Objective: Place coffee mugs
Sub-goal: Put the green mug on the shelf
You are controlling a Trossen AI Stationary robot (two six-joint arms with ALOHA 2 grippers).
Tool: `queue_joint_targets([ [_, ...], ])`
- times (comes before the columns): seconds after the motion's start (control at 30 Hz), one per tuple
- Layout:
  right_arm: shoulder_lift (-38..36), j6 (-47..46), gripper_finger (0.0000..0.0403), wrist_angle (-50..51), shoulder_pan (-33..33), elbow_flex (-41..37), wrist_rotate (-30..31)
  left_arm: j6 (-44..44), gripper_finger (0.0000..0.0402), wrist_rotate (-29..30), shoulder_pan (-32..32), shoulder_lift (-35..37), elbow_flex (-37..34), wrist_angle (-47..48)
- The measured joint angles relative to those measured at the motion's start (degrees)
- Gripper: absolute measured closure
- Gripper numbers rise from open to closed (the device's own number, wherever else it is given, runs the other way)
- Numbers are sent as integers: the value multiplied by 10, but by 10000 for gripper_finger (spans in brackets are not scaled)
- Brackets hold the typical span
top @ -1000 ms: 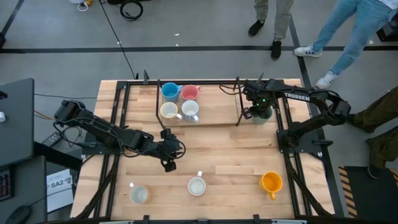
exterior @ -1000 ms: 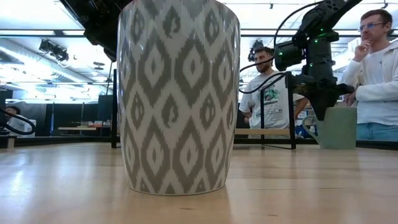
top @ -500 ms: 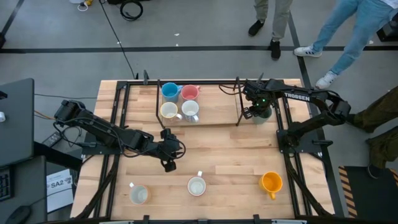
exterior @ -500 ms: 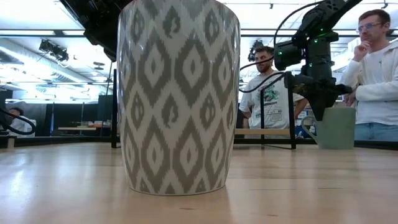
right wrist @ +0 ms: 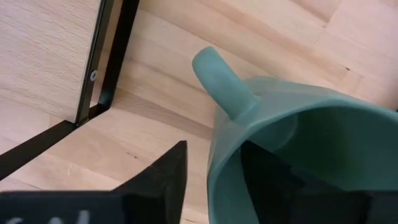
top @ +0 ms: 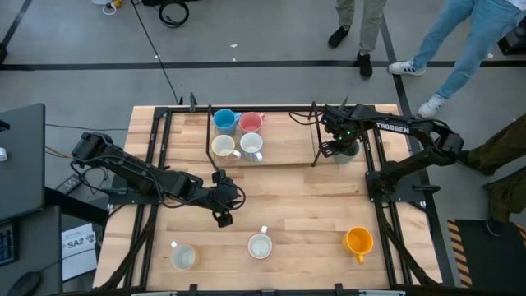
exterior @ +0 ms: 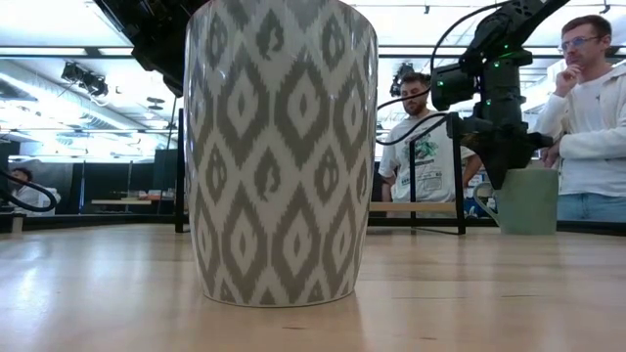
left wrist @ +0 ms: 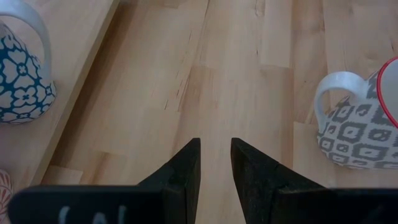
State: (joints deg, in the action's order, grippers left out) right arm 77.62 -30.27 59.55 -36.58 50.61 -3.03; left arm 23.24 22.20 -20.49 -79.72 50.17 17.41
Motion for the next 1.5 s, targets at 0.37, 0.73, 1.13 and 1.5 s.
queue_joint_targets([
  [0.37, -40, 50, 226, 9, 0, 0, 7, 0, 306, 0, 0, 0, 0, 0],
  [0.73, -156, 206, 226, 113, 20, 0, 58, 1, 306, 0, 0, 0, 0, 0],
  [1.13, -188, 335, 227, 104, 86, -16, 55, 2, 306, 0, 0, 0, 0, 0],
  [1.5, -186, 347, 227, 65, 104, -67, 100, 1, 306, 0, 0, 0, 0, 0],
])
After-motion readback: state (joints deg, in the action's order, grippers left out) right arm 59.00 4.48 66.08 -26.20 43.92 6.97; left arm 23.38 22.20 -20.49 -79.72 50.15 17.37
